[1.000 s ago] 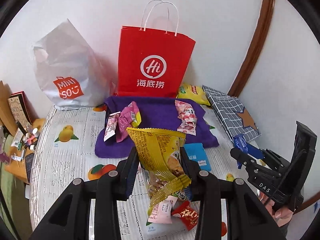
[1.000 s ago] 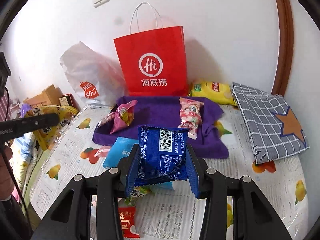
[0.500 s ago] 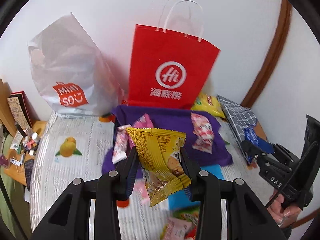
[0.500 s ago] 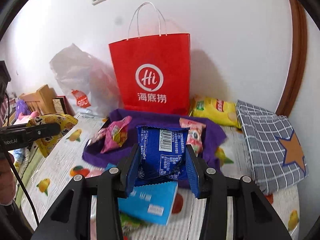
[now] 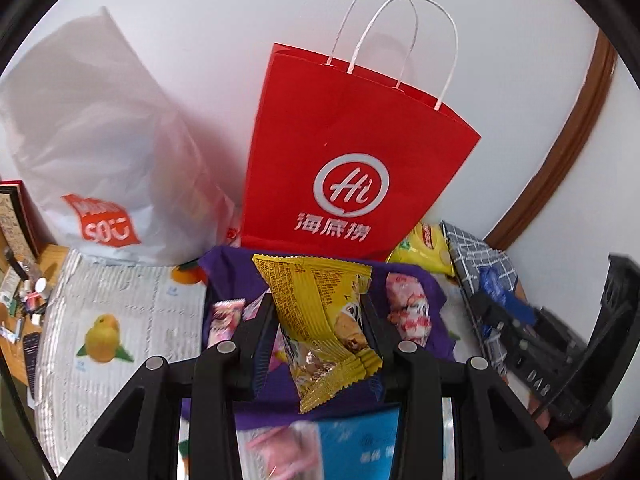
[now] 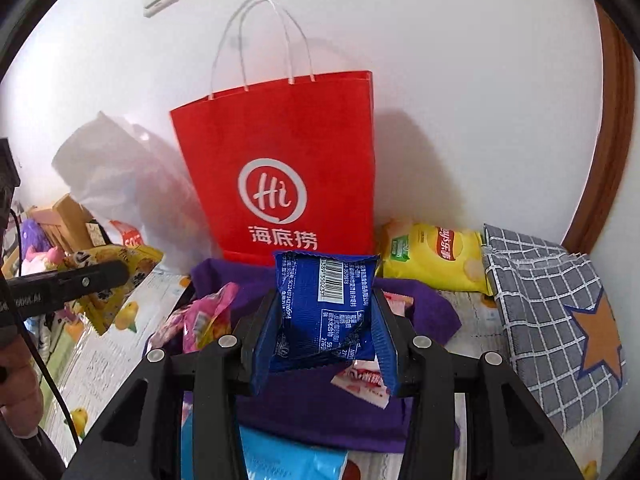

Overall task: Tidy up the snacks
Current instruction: 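Lift both packets and carry them over the purple towel, then lower both packets onto the purple towel and open both grippers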

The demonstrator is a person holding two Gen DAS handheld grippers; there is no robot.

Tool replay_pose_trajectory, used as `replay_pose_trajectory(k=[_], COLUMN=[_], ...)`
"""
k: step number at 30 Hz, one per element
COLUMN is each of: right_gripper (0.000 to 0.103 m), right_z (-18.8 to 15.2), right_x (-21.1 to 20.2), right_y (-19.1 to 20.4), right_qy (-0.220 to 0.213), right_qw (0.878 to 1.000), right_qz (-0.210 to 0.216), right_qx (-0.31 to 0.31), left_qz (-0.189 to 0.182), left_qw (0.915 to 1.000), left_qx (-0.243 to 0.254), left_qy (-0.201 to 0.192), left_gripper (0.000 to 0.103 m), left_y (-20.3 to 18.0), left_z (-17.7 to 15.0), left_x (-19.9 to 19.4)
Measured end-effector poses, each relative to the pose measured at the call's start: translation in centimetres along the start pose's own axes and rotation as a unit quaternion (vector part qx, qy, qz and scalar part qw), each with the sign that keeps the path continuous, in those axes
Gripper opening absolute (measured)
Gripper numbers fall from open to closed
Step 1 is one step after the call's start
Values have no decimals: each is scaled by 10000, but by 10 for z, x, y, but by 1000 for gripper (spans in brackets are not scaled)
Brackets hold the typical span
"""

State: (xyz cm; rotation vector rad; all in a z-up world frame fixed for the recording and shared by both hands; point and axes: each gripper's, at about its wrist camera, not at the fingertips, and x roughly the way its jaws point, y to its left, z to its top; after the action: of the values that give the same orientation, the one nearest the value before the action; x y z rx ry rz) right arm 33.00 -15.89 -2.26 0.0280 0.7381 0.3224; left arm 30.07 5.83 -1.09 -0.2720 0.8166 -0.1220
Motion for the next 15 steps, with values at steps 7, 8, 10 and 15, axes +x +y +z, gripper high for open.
replay_pose_trajectory(k=[7,8,10,15], right_gripper=[44,44,44,44], right_z=[-8,-9,-12,-17], right_x=[33,34,39,49], right_y=[-10,-11,-14,-21], right_qy=[211,172,248,373], right_qw=[9997,9998,9996,9992], right_qz=[97,81,134,91], right_qx=[2,-2,-11,-82], left_qz=[2,49,16,38], left_qw=[9999,9995,9988,9983], left_qx=[46,5,-26,38], left_qy=[125,309,497,581], left_gripper=[37,37,37,37], left_y=[-2,0,1,0], left_z=[-5,-6,-9,-10], left_x=[36,47,58,65])
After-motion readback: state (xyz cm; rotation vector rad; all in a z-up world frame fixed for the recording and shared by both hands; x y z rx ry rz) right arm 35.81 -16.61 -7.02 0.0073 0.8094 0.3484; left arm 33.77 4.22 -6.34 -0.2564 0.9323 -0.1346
